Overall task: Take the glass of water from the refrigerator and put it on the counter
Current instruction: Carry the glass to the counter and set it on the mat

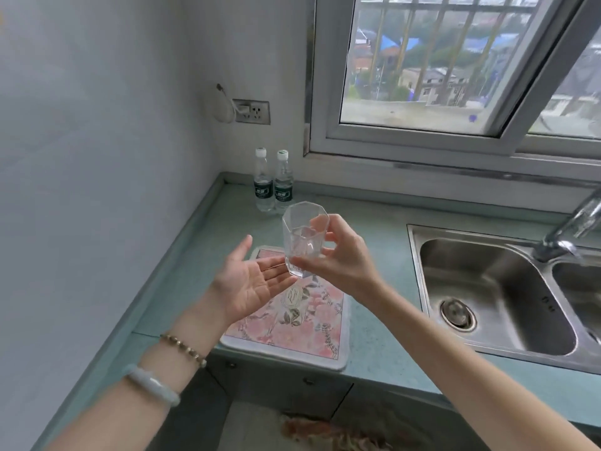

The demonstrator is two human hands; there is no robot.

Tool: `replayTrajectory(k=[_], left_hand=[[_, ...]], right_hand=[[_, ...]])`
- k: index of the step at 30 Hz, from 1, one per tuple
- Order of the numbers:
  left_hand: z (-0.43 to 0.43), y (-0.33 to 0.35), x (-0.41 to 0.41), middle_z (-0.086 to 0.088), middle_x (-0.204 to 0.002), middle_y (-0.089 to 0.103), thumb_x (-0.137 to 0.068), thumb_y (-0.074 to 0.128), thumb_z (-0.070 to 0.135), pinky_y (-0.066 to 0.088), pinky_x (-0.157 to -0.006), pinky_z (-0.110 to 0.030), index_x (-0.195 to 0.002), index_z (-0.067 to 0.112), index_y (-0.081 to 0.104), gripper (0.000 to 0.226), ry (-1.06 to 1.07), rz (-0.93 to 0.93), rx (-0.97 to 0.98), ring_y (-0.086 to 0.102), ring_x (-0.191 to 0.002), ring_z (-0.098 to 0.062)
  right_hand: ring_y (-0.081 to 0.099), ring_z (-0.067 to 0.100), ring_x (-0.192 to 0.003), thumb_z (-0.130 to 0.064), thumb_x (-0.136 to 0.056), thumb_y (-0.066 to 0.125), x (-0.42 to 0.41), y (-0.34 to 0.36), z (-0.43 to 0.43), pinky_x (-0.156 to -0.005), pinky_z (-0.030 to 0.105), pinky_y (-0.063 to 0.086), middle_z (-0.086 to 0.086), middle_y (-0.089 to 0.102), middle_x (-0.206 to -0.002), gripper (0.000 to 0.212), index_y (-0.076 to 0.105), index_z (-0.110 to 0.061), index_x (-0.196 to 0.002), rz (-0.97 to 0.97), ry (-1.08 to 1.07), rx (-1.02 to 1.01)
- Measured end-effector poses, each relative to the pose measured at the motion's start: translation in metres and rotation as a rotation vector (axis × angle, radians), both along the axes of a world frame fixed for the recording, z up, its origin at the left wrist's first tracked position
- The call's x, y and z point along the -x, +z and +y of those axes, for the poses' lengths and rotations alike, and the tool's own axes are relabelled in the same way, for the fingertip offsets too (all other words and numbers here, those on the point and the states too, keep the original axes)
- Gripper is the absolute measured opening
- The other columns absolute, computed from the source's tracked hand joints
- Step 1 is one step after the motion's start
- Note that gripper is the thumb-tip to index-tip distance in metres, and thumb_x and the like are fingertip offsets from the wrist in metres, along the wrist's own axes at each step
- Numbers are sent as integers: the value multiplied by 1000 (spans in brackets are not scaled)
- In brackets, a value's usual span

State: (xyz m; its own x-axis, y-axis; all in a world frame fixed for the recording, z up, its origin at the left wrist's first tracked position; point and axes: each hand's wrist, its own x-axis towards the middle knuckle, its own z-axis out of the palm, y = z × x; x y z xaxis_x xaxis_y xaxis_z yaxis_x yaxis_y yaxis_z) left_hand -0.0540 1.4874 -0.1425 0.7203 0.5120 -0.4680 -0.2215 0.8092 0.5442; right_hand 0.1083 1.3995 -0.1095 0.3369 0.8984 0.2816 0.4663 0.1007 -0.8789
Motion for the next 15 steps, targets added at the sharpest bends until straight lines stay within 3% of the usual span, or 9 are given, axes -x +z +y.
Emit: replayTrajectory(k=[5, 9, 15], left_hand=[[36, -49, -20, -29, -108, 70, -96, 38, 59, 60, -80, -43, -113, -13, 55, 76, 20, 92, 44, 73, -94, -35], [49, -92, -38, -23, -108, 68, -97, 40, 57, 57, -87, -40, -117, -11, 55, 73, 44, 221, 76, 67, -97, -30], [58, -146, -47, -24, -136, 50, -98, 38, 56, 46, -99, -41, -121, -7, 54, 69, 98, 295, 179, 48, -121, -32]], right_hand=[[60, 8, -100, -22, -62, 88, -22, -54, 34, -84, 30, 57, -18, 59, -99, 57, 51, -18, -104, 66, 20, 77], [58, -6, -94, -19, -64, 85, -32, -103, 52, -79, 22, 55, -20, 57, -96, 53, 50, -18, -103, 105, 23, 139], [56, -10, -92, -21, -65, 81, -36, -164, 70, -74, 15, 51, -18, 55, -96, 50, 47, -22, -103, 150, 34, 199]])
